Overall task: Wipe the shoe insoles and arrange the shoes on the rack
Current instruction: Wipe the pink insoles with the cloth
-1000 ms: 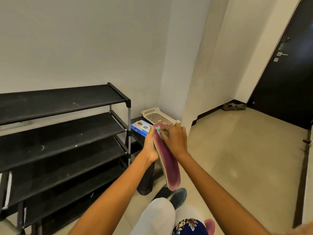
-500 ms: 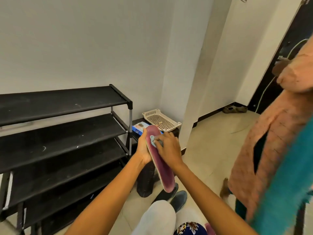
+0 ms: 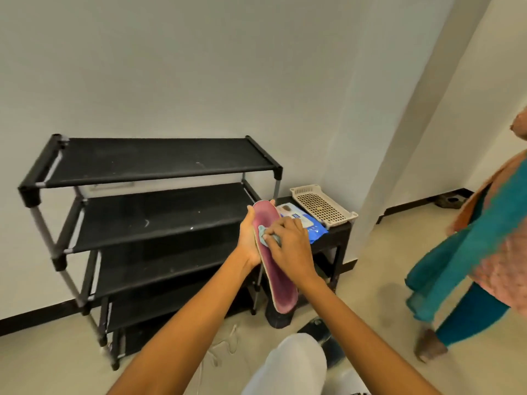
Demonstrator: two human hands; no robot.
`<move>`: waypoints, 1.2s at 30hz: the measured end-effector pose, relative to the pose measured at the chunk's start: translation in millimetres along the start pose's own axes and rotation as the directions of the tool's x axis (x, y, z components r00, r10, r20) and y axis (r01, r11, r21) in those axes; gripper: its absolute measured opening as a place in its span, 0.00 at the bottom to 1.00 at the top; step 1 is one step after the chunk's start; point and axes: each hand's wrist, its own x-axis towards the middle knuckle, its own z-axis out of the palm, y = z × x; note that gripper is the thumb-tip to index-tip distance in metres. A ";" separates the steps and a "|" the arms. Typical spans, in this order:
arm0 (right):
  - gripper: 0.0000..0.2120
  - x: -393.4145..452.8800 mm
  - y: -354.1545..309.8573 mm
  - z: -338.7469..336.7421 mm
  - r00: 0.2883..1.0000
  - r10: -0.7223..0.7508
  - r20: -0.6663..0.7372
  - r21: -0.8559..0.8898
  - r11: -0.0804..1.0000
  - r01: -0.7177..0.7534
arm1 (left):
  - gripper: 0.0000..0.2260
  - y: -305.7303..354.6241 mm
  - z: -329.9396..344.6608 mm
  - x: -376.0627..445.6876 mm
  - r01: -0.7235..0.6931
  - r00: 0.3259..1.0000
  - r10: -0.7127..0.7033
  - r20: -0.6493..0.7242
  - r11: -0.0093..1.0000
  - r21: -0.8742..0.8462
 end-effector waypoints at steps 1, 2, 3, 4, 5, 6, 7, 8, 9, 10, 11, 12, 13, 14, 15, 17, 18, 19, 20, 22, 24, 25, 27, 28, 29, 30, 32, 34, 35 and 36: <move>0.06 0.3 -8.6 4.9 0.998 -0.045 0.034 0.024 0.999 0.044 | 0.29 6.5 -8.4 -2.7 -0.014 1.000 0.014 -0.005 1.000 -0.016; 0.05 2.5 -17.1 8.8 0.995 -0.087 0.049 0.030 0.996 0.086 | 0.29 13.1 -16.4 -5.3 -0.025 1.000 0.025 -0.009 0.999 -0.033; 0.05 6.2 -24.0 11.5 0.993 -0.110 0.042 0.031 0.994 0.108 | 0.28 18.6 -21.7 -8.2 -0.042 0.999 0.042 -0.014 0.998 -0.039; 0.06 12.3 -31.3 14.3 0.995 -0.098 0.020 0.046 0.994 0.097 | 0.27 24.3 -27.5 -10.4 -0.068 0.998 0.068 -0.010 0.997 -0.047; 0.06 21.1 -36.1 17.4 0.999 -0.049 -0.009 0.073 0.996 0.050 | 0.27 29.3 -30.5 -12.5 -0.090 0.996 0.090 -0.004 0.995 -0.049; 0.07 31.9 -41.6 19.3 0.999 0.016 -0.031 0.102 0.995 -0.013 | 0.27 35.0 -33.4 -13.9 -0.096 0.995 0.097 0.007 0.994 -0.050; 0.07 43.1 -45.7 21.7 0.997 0.078 -0.028 0.105 0.992 -0.074 | 0.28 40.5 -33.9 -16.2 -0.098 0.995 0.099 0.010 0.994 -0.050; 0.09 52.2 -49.3 23.8 0.993 0.114 -0.013 0.059 0.992 -0.113 | 0.29 45.5 -34.1 -18.2 -0.103 0.995 0.103 0.007 0.994 -0.042; 0.10 58.6 -52.8 26.9 0.993 0.115 0.007 -0.005 0.993 -0.115 | 0.28 50.0 -35.4 -19.4 -0.110 0.994 0.110 -0.002 0.994 -0.028; 0.12 61.7 -59.5 30.6 0.996 0.085 0.028 -0.036 0.996 -0.084 | 0.28 56.5 -39.4 -19.0 -0.123 0.992 0.123 -0.014 0.992 -0.018; 0.13 60.5 -66.6 33.6 0.998 0.043 0.047 -0.035 0.999 -0.041 | 0.27 62.7 -42.4 -20.0 -0.144 0.989 0.143 -0.034 0.990 -0.014; 0.12 55.9 -72.9 37.3 0.998 -0.005 0.061 -0.008 1.000 0.005 | 0.27 67.9 -45.5 -21.4 -0.163 0.986 0.162 -0.048 0.986 -0.020; 0.11 49.8 -78.5 41.6 0.996 -0.056 0.072 0.032 0.998 0.053 | 0.27 73.2 -49.9 -22.3 -0.174 0.983 0.172 -0.065 0.984 -0.036; 0.11 43.9 -83.5 45.1 0.990 -0.113 0.082 0.063 0.992 0.108 | 0.27 78.2 -56.3 -22.3 -0.177 0.982 0.172 -0.079 0.983 -0.052; 0.10 39.6 -85.4 46.7 0.980 -0.173 0.101 0.071 0.984 0.166 | 0.27 81.0 -62.4 -22.6 -0.174 0.981 0.168 -0.100 0.983 -0.056; 0.11 43.6 -83.6 48.7 0.951 -0.275 0.142 -0.001 0.961 0.278 | 0.27 85.1 -73.6 -23.1 -0.180 0.976 0.173 -0.132 0.983 -0.046; 0.12 51.2 -81.0 49.0 0.948 -0.281 0.149 -0.041 0.956 0.290 | 0.27 85.8 -75.1 -23.5 -0.184 0.975 0.178 -0.136 0.982 -0.033; 0.12 60.7 -79.0 49.6 0.957 -0.248 0.148 -0.065 0.963 0.260 | 0.27 86.9 -74.4 -24.5 -0.189 0.975 0.185 -0.126 0.982 -0.018; 0.12 69.9 -77.1 51.0 0.973 -0.189 0.132 -0.072 0.977 0.199 | 0.27 87.8 -71.0 -25.2 -0.188 0.975 0.188 -0.114 0.982 0.010; 0.12 81.3 -75.2 56.4 0.995 -0.060 0.075 -0.038 0.997 0.063 | 0.27 89.5 -65.2 -24.8 -0.180 0.977 0.185 -0.110 0.982 0.053; 0.12 77.7 -79.4 63.8 0.997 -0.053 0.059 0.040 0.998 0.050 | 0.27 94.2 -66.2 -21.3 -0.186 0.973 0.196 -0.120 0.979 0.086; 0.12 72.4 -82.2 66.6 0.993 -0.087 0.077 0.094 0.992 0.079 | 0.27 96.5 -68.7 -19.4 -0.194 0.970 0.204 -0.129 0.977 0.086; 0.11 63.5 -81.9 68.7 0.969 -0.185 0.163 0.211 0.966 0.149 | 0.27 99.5 -79.4 -12.5 -0.204 0.968 0.207 -0.145 0.978 0.035; 0.10 63.8 -77.4 70.2 0.953 -0.234 0.191 0.219 0.957 0.191 | 0.27 99.5 -85.9 -9.1 -0.206 0.966 0.206 -0.154 0.978 0.011; 0.09 70.4 -70.1 72.5 0.946 -0.257 0.196 0.203 0.955 0.217 | 0.27 98.6 -91.2 -3.8 -0.208 0.965 0.206 -0.162 0.978 0.005; 0.09 80.9 -62.3 75.4 0.956 -0.242 0.167 0.190 0.959 0.210 | 0.27 97.0 -94.3 0.8 -0.208 0.964 0.206 -0.166 0.978 0.005; 0.07 106.5 -47.7 82.1 0.989 -0.119 0.087 0.214 0.972 0.099 | 0.29 91.8 -99.5 10.2 -0.191 0.969 0.184 -0.164 0.981 -0.028; 0.09 126.1 -36.9 90.5 0.989 -0.099 0.112 0.154 0.985 0.081 | 0.30 87.5 -98.2 19.7 -0.179 0.974 0.171 -0.152 0.983 -0.039; 0.10 128.6 -34.6 95.3 0.979 -0.126 0.160 0.094 0.989 0.112 | 0.29 86.4 -96.9 24.7 -0.178 0.973 0.172 -0.155 0.984 -0.028; 0.10 125.3 -34.6 99.4 0.970 -0.152 0.189 0.077 0.987 0.139 | 0.28 86.6 -96.6 29.0 -0.179 0.971 0.175 -0.161 0.984 -0.014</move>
